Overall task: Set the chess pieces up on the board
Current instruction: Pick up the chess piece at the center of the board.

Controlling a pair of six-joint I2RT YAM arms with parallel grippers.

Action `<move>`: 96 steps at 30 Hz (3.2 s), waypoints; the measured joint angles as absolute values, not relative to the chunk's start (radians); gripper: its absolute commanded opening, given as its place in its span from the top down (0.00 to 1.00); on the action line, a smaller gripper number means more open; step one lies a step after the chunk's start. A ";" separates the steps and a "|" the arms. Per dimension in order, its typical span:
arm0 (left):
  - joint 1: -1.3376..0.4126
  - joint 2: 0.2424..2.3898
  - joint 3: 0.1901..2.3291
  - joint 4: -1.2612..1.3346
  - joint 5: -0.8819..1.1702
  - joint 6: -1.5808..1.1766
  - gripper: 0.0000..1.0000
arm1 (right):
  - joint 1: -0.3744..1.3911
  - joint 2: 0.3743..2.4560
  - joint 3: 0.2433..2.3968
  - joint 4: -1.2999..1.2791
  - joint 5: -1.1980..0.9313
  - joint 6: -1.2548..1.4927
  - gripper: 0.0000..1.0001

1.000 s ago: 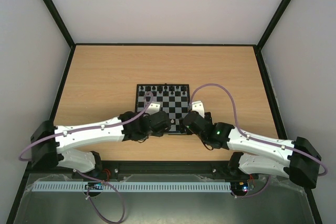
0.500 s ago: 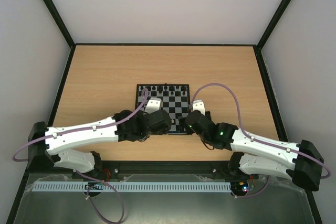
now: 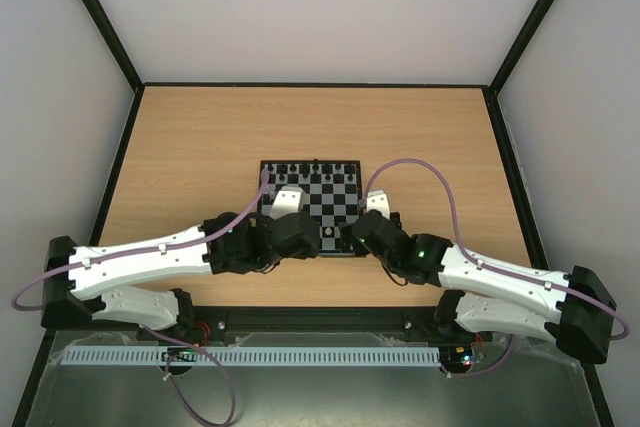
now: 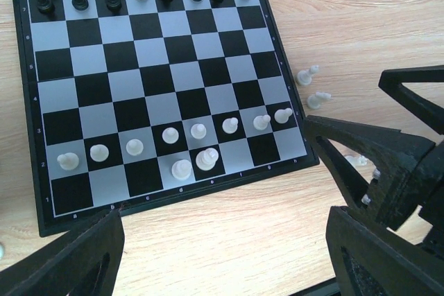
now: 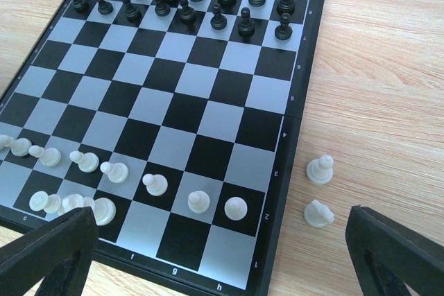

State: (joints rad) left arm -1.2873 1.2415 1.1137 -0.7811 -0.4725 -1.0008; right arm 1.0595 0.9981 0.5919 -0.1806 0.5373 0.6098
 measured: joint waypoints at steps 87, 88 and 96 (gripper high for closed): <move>-1.309 1.132 1.013 -0.773 -0.491 -0.953 0.01 | 1.060 1.114 0.594 -0.178 0.551 0.613 0.01; -1.309 1.132 1.013 -0.772 -0.491 -0.952 0.01 | 1.060 1.114 0.594 -0.178 0.551 0.613 0.01; -1.309 1.131 1.012 -0.766 -0.490 -0.946 0.01 | 1.060 1.125 0.594 -0.178 0.554 0.613 0.01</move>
State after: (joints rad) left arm -1.3087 1.1313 1.0122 -0.7658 -0.4904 -0.9459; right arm 1.0595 1.1252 0.5938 -0.1776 0.5545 0.6132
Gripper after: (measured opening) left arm 0.986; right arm 0.986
